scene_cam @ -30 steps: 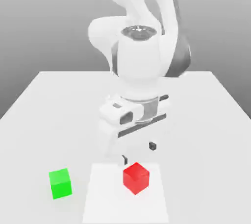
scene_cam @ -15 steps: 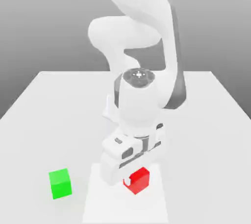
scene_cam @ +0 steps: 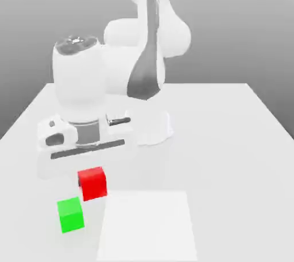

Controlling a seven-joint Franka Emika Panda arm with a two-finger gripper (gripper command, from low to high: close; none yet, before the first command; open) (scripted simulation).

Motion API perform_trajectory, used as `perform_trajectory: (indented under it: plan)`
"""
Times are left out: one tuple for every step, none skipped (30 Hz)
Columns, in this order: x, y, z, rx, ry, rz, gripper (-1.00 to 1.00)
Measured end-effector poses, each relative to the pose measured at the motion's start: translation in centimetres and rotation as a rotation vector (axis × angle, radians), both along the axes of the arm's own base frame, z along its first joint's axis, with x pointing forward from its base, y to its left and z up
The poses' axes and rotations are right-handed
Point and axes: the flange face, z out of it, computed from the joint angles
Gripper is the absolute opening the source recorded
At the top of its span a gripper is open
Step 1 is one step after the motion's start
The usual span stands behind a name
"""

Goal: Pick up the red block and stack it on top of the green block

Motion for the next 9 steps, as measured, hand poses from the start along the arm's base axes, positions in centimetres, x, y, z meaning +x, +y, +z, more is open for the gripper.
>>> perform_trajectory:
  plan:
    - [-0.4,-1.5,-0.5,0.000,0.000,-0.035,-1.00]
    - [-0.2,-1.2,-1.3,0.000,-0.001,-0.027,-1.00]
    - [0.0,-0.9,-2.3,0.001,-0.001,-0.018,-1.00]
    - [0.1,-0.8,-3.4,0.001,-0.001,-0.015,-1.00]
    - [0.1,-0.8,-4.5,0.001,-0.001,-0.014,-1.00]
    - [0.0,-0.8,-5.5,0.000,0.000,-0.014,1.00]
    - [0.0,-0.8,-5.5,0.000,0.000,-0.014,1.00]
    - [0.0,-0.8,-5.5,0.000,0.000,-0.014,1.00]
    - [0.0,-0.8,-5.5,0.000,0.000,-0.014,1.00]
